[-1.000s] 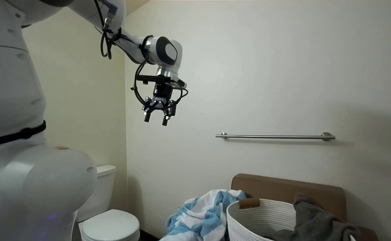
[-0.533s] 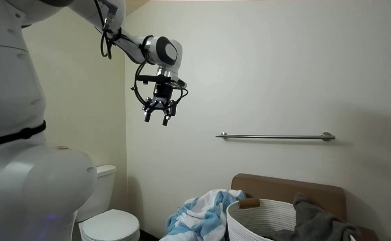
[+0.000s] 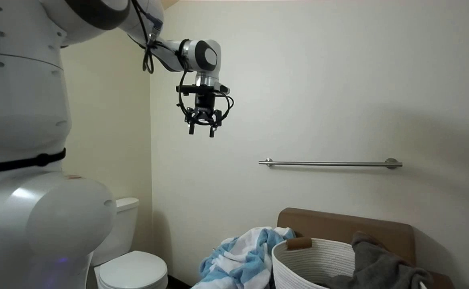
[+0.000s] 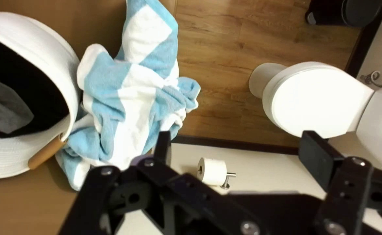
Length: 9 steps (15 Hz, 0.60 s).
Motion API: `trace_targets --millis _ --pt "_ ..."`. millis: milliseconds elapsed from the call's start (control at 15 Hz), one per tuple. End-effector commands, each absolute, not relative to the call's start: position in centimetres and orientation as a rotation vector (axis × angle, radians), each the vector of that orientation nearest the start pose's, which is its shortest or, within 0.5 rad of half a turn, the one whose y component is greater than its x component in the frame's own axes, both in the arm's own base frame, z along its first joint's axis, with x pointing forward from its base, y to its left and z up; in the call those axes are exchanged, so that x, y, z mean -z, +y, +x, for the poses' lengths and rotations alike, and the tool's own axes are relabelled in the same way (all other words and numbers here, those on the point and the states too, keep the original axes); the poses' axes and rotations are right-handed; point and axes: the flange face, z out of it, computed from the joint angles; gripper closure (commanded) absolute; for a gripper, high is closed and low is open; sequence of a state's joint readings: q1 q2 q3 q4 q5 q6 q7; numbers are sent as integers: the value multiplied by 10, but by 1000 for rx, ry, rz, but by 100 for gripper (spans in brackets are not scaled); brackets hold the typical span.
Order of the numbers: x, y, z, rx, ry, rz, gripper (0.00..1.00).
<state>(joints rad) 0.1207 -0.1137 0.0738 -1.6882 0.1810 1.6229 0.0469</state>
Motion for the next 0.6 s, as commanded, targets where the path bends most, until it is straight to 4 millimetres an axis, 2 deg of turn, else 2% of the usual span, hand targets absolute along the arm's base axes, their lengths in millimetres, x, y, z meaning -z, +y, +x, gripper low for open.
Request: trace_targets --millis 0,133,333,533 --pt "-637 131 578 102 -79 -3012 0" --pt "-619 126 613 77 3 -3053 0" --pt "-571 115 658 -66 60 -3071 0" --pt "-522 97 693 -202 87 -3052 0"
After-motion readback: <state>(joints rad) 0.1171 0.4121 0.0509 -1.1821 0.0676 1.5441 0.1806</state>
